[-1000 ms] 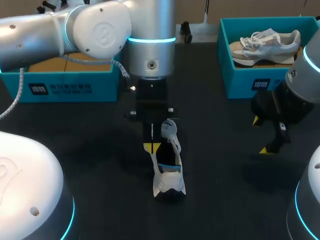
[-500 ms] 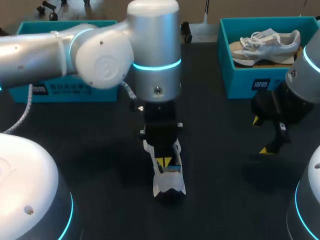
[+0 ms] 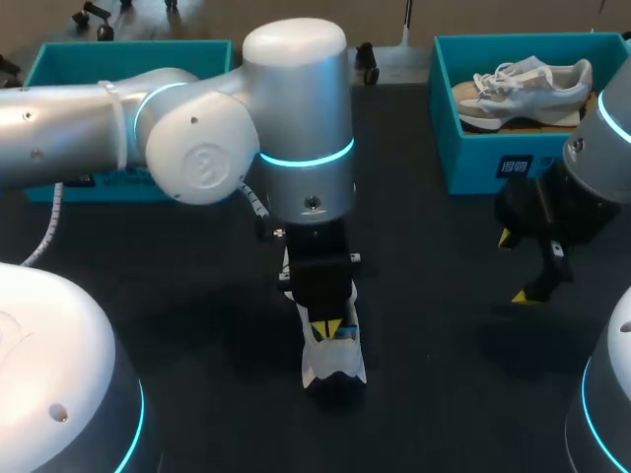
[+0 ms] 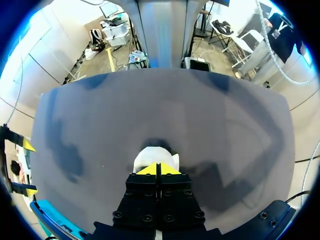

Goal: Take the shoe out of the shoebox, open the shoe tongue, remove and reinsert the insole, then place the shoe into the shoebox

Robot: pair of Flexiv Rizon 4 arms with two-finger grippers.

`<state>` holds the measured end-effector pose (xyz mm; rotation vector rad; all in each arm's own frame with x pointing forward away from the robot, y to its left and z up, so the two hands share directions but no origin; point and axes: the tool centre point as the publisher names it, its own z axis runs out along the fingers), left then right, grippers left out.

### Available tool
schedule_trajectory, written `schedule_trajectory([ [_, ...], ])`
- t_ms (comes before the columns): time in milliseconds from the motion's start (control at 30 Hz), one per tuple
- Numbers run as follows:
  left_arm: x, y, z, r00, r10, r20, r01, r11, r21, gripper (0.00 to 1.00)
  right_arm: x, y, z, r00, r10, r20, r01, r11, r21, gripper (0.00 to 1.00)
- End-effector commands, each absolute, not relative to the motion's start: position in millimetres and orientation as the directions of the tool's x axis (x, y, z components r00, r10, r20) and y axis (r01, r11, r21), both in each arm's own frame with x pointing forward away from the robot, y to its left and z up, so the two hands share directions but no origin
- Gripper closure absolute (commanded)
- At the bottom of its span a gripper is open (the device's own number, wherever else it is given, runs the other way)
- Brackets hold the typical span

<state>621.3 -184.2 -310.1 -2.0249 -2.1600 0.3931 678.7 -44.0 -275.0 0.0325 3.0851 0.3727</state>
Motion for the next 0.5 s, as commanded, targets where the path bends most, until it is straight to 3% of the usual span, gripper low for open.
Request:
schedule_trajectory([
  [33, 625, -189, -325, -0.082, 0.995, -0.060, 0.952, 0.060, -0.300, 1.00, 678, -44, -276, -0.999, 0.026, -0.034, 0.017, 0.971, 0.238, 0.00],
  [500, 628, -191, -344, -0.091, 0.995, -0.033, 0.939, 0.075, -0.335, 1.00, 678, -44, -276, -0.999, 0.026, -0.034, 0.017, 0.971, 0.238, 0.00],
])
